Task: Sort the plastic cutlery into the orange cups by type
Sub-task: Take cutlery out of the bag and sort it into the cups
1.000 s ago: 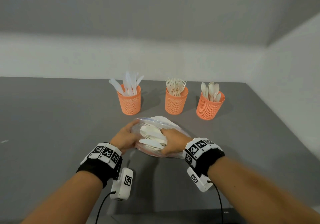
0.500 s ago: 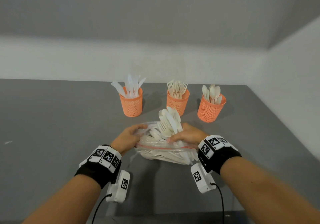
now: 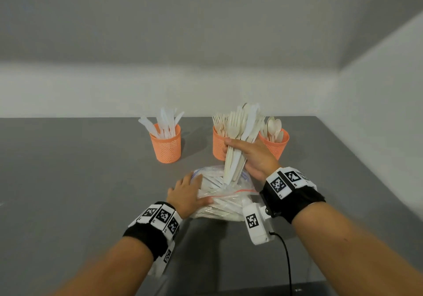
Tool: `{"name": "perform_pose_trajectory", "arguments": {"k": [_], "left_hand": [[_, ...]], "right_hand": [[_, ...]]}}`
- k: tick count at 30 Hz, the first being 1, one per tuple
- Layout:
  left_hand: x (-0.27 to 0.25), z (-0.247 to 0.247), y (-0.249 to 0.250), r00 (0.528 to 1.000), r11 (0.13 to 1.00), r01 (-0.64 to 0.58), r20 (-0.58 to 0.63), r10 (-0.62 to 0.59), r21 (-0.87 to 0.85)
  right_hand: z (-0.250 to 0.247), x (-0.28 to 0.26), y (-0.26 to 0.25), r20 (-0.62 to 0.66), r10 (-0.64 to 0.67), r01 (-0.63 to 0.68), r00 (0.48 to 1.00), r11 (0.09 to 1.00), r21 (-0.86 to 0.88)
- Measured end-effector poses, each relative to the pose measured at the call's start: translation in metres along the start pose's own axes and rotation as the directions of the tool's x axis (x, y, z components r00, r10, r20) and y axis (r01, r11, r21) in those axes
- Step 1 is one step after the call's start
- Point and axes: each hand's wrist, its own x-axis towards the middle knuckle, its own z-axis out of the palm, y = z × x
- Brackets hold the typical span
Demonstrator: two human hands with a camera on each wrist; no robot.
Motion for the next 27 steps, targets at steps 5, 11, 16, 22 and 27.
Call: {"name": "perform_pose_trajectory", "arguments": {"k": [5, 11, 16, 22, 27], "left_hand": [[-0.006, -0.033, 0.012, 0.979, 0.957, -0.182, -0.136, 0.154, -0.226], [-0.013, -0.062, 0.048, 0.940, 0.253, -0.156, -0.065, 0.334, -0.955], [-0.011, -0.061, 0.047, 0.953, 0.087, -0.022, 0.006, 0.303, -0.996], [-0.011, -0.060, 0.039, 0.966, 0.009, -0.026, -0.023, 0.257, -1.000], [-0.011, -0.064, 0.037, 0.970, -0.037, -0.044, -0.051, 0.239, -0.998]], "right_hand": [[-0.001, -0.001, 0.002, 0.016, 0.079, -0.080, 0.997, 0.996, 0.048], [0.025, -0.005, 0.006, 0.103, 0.133, -0.145, 0.986, 0.983, 0.116], [0.039, -0.004, 0.007, 0.140, 0.152, -0.098, 0.978, 0.938, -0.332], [0.040, -0.011, -0.002, 0.195, 0.181, -0.052, 0.964, 0.848, -0.527], [0.044, -0.018, 0.012, 0.050, -0.072, 0.087, 0.996, 0.839, -0.538]]}}
